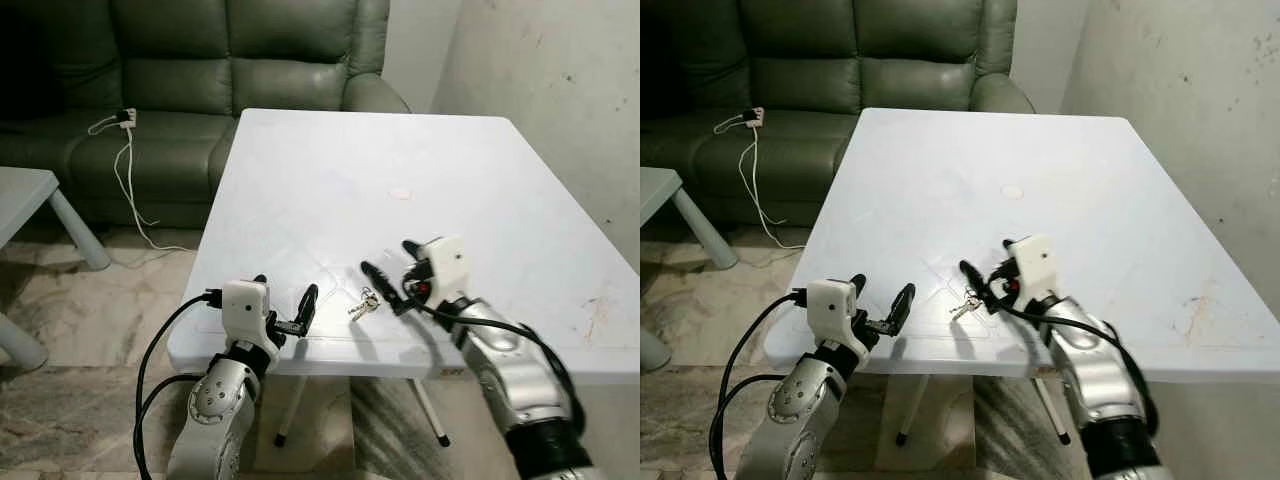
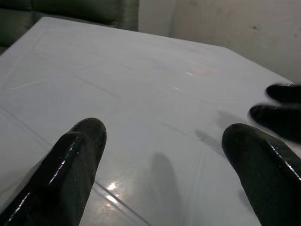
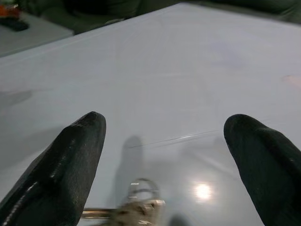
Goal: Hang keys on a hook
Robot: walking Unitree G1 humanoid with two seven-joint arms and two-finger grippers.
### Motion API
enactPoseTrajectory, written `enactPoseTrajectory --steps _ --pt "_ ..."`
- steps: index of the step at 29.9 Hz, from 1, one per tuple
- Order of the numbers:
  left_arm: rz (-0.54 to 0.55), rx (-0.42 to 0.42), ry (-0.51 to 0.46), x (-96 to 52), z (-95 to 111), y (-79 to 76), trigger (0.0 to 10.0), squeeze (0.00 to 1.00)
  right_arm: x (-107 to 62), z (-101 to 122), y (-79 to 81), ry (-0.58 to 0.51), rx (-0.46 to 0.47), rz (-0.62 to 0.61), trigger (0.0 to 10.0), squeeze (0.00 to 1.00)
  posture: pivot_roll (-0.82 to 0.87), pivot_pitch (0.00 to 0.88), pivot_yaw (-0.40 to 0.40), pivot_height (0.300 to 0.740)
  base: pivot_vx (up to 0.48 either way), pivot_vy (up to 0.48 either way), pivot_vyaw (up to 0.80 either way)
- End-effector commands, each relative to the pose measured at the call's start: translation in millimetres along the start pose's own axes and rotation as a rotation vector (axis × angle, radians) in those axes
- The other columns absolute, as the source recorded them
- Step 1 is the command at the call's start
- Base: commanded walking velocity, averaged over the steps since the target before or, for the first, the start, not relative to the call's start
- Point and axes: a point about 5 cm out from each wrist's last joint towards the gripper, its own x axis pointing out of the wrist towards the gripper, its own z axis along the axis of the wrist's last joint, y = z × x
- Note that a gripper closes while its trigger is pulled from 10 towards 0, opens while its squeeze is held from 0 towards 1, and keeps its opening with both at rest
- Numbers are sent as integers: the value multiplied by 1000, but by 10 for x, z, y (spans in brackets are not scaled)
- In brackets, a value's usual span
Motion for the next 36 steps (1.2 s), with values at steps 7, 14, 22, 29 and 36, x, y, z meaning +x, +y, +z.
enactPoseTrajectory --steps 7,14,22,29,36 --pt "-6 9 0 -21 39 -31 10000 0 36 -100 33 44 26 -26 10000 0 38 31 -84 740 0 0 0" --pt "-7 5 7 -29 42 -36 10000 0 -39 -199 -46 99 -52 -52 10000 0 32 38 -80 740 0 0 0" --pt "-8 -4 9 -24 42 -45 10000 0 -111 -240 -138 132 -94 -70 6275 0 24 43 -80 740 0 0 0" --pt "-1 -9 10 -24 44 -40 10000 0 -142 -222 -173 122 -114 -67 0 0 21 44 -79 740 0 0 0" --pt "4 -13 7 -23 52 -28 10000 0 -162 -226 -177 118 -122 -55 1137 0 22 41 -79 740 0 0 0"
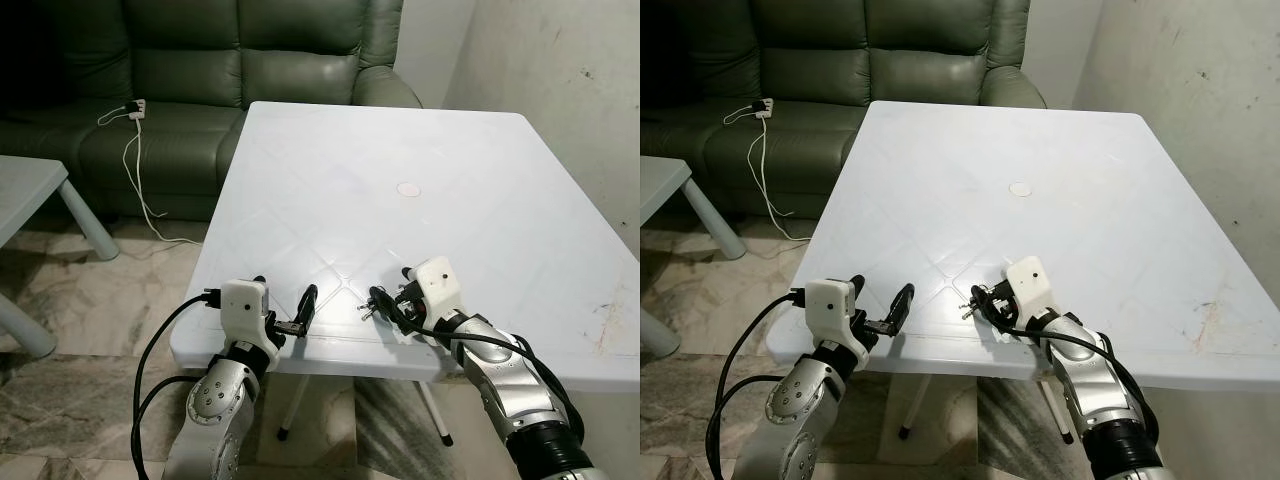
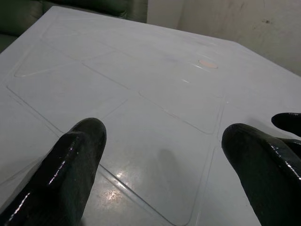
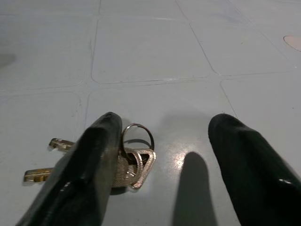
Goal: Hang keys on a hook
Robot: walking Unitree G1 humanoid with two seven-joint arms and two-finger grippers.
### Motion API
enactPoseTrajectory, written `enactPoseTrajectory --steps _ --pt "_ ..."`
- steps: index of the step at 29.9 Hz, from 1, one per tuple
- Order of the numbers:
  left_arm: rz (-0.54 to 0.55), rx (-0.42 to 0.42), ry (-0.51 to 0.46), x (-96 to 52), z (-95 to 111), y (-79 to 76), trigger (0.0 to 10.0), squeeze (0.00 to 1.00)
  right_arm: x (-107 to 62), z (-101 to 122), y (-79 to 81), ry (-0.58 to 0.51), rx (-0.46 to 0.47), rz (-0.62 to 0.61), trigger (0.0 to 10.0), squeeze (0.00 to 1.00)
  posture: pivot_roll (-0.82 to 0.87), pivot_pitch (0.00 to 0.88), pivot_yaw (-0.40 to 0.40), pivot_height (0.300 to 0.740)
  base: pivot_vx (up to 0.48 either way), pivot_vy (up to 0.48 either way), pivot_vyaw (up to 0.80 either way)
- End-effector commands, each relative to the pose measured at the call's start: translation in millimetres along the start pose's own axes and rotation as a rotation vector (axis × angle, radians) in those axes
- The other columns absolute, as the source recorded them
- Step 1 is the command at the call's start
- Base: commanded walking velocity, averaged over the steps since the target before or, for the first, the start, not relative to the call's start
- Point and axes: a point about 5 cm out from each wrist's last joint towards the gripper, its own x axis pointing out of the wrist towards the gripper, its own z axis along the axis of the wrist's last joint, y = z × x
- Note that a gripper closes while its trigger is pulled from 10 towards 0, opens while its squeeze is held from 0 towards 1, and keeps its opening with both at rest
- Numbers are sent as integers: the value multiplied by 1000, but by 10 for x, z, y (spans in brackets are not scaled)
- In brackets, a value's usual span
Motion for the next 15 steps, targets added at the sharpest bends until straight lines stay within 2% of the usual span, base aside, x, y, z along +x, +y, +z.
enactPoseTrajectory --steps 1,2,3,4,5,7,8,9,10,12,13,14,15 --pt "-4 -2 -13 0 37 -21 10000 0 -24 7 -25 -7 -15 0 1490 0 21 40 -79 740 0 0 0" --pt "-3 -4 -12 0 35 -21 10000 0 -26 7 -30 -8 -10 3 3922 0 21 39 -79 740 0 0 0" --pt "-4 -5 -12 0 35 -22 10000 0 -25 7 -31 -8 -6 4 3922 0 21 39 -79 740 0 0 0" --pt "-4 -6 -12 0 32 -25 10000 0 -28 14 -38 -15 -17 -2 2157 0 20 37 -79 740 0 0 0" --pt "-4 -6 -12 0 32 -25 10000 0 -28 14 -38 -15 -17 -2 2157 0 20 37 -79 740 0 0 0" --pt "-6 -7 -12 3 34 -29 10000 0 -30 11 -46 -12 -14 -6 4471 0 20 34 -78 740 0 0 0" --pt "-6 -7 -12 5 35 -31 10000 0 -31 10 -46 -11 -14 -4 4471 0 21 34 -79 740 0 0 0" --pt "-6 -7 -12 6 36 -32 10000 0 -32 10 -46 -12 -14 -2 5020 0 21 35 -79 740 0 0 0" --pt "-6 -10 -14 9 39 -32 10000 0 -38 17 -41 -21 -5 9 4745 0 20 33 -79 740 0 0 0" --pt "-5 -12 -15 10 41 -31 10000 0 -43 29 -36 -32 0 22 4980 0 20 33 -79 740 0 0 0" --pt "-4 -16 -15 11 40 -31 10000 0 -45 31 -33 -36 1 30 9294 0 20 30 -78 740 0 0 0" --pt "-4 -17 -16 11 40 -32 10000 0 -44 30 -33 -36 3 32 9294 0 20 30 -78 740 0 0 0" --pt "-4 -17 -16 11 40 -32 10000 0 -44 27 -33 -33 4 32 10000 0 20 30 -78 740 0 0 0"
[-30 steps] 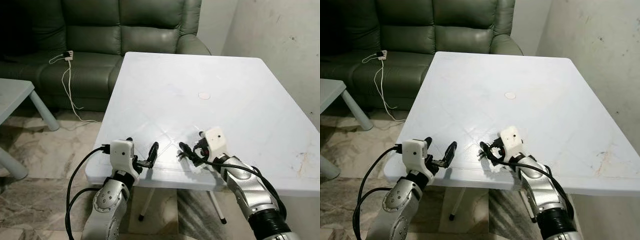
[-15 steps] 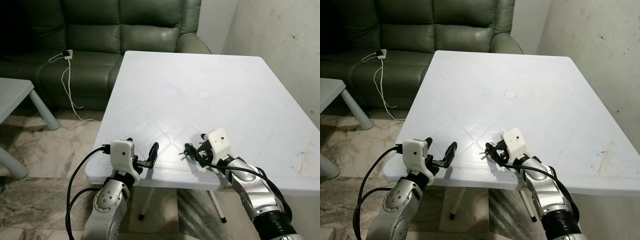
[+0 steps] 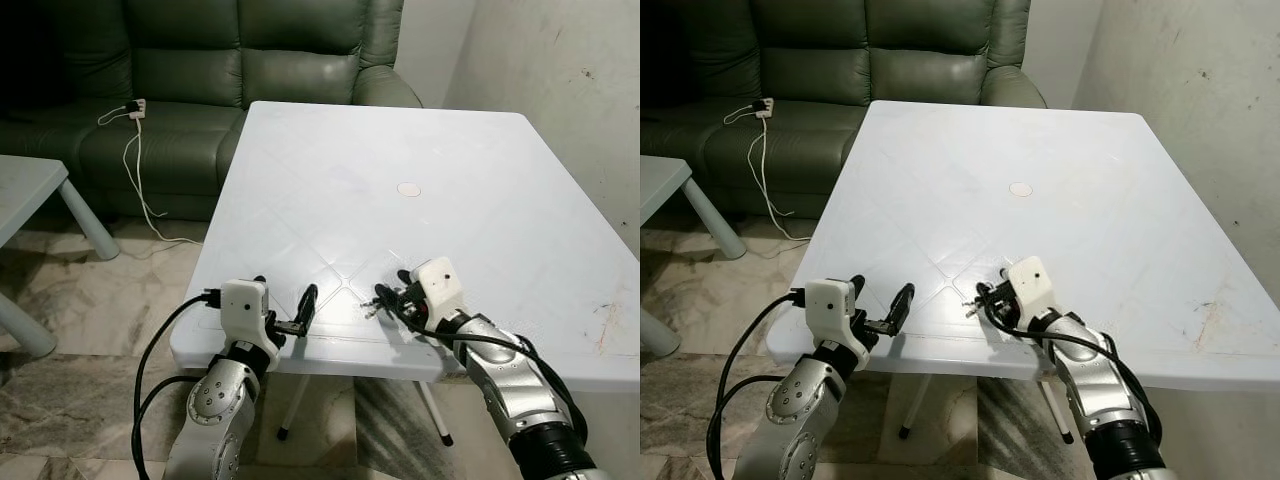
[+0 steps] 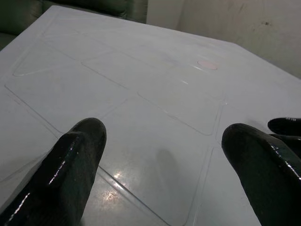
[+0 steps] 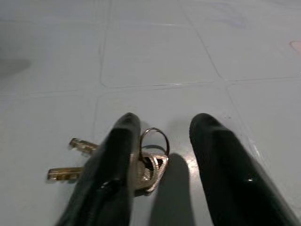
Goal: Hang keys on a hook
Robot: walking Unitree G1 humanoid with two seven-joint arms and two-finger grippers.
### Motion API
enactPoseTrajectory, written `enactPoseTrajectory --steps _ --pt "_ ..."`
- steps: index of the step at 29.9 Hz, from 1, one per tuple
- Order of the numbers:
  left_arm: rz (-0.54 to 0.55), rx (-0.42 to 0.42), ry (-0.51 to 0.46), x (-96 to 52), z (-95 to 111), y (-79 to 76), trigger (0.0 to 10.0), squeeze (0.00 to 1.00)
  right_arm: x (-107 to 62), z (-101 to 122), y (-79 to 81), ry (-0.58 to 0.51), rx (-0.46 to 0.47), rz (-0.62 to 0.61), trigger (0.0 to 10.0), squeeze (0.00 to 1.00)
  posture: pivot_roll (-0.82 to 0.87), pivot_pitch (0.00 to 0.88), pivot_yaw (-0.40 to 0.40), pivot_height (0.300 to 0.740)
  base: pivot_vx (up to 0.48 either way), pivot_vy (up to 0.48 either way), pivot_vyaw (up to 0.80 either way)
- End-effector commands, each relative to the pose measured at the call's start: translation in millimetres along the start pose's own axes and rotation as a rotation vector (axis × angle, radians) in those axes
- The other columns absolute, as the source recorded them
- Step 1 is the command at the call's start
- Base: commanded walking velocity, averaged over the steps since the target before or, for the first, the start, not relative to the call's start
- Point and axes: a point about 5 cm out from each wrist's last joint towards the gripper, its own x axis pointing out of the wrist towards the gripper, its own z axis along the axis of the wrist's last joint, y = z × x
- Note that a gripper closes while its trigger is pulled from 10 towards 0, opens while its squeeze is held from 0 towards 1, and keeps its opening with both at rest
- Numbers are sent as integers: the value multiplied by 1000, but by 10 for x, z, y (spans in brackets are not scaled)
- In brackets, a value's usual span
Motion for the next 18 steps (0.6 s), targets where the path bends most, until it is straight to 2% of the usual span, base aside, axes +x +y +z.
enactPoseTrajectory --steps 1,18 --pt "-4 -3 -13 7 38 -20 10000 0 -21 20 -31 -7 -7 -3 10000 0 21 29 -78 740 0 0 0" --pt "5 -14 -16 13 53 -4 10000 0 7 33 -15 -2 26 16 10000 0 21 39 -77 740 0 0 0"
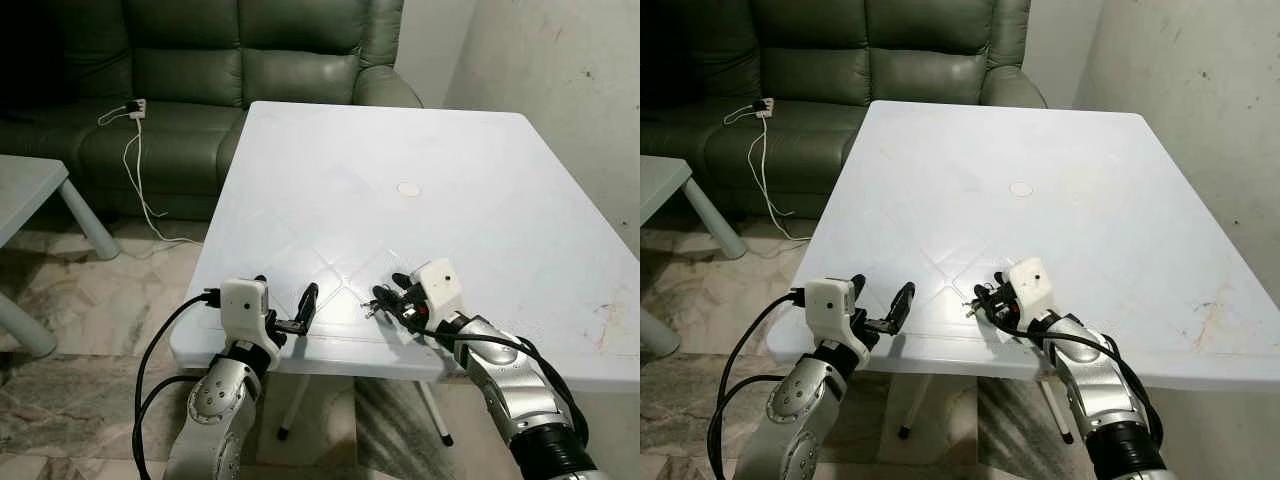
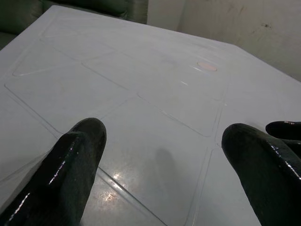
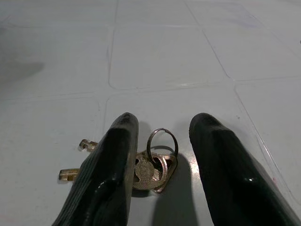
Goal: Hang keys on a hook
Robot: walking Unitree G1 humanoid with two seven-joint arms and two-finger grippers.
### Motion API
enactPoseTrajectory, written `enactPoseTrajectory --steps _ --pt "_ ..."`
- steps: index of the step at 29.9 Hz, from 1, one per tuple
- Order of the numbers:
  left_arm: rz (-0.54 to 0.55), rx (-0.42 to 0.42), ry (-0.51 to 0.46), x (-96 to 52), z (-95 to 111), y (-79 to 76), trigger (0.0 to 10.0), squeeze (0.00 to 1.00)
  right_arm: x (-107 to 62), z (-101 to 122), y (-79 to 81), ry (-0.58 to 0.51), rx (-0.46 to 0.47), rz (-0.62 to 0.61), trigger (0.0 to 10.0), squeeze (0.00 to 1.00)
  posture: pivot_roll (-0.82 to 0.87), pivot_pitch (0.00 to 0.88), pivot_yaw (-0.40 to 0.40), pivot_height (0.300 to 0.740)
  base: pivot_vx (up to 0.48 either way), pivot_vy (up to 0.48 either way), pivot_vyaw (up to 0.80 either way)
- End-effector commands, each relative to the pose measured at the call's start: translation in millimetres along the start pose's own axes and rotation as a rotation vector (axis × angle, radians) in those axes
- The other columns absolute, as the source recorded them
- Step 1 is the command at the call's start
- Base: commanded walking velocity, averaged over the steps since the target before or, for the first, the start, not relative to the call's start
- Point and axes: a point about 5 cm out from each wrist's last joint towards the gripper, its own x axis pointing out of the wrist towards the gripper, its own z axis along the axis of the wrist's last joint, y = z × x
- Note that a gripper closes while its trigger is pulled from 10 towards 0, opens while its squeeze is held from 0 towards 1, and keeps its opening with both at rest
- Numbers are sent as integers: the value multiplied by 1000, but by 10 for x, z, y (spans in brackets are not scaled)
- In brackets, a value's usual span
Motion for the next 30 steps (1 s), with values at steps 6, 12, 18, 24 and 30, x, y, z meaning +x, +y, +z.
enactPoseTrajectory --steps 6,12,18,24,30 --pt "7 -11 -15 10 50 -5 10000 0 36 9 -38 47 -1 -40 10000 0 22 41 -77 740 0 0 0" --pt "8 -15 -16 12 52 -6 10000 0 51 4 -54 71 -11 -65 10000 0 21 44 -78 740 0 0 0" --pt "8 -21 -16 11 50 -9 10000 0 44 9 -66 62 -17 -80 2824 0 18 46 -79 740 0 0 0" --pt "8 -24 -16 14 52 -11 10000 0 32 11 -91 64 -30 -97 0 0 15 47 -78 740 0 0 0" --pt "7 -28 -16 17 51 -10 10000 0 31 19 -101 57 -33 -106 0 0 15 45 -76 740 0 0 0"
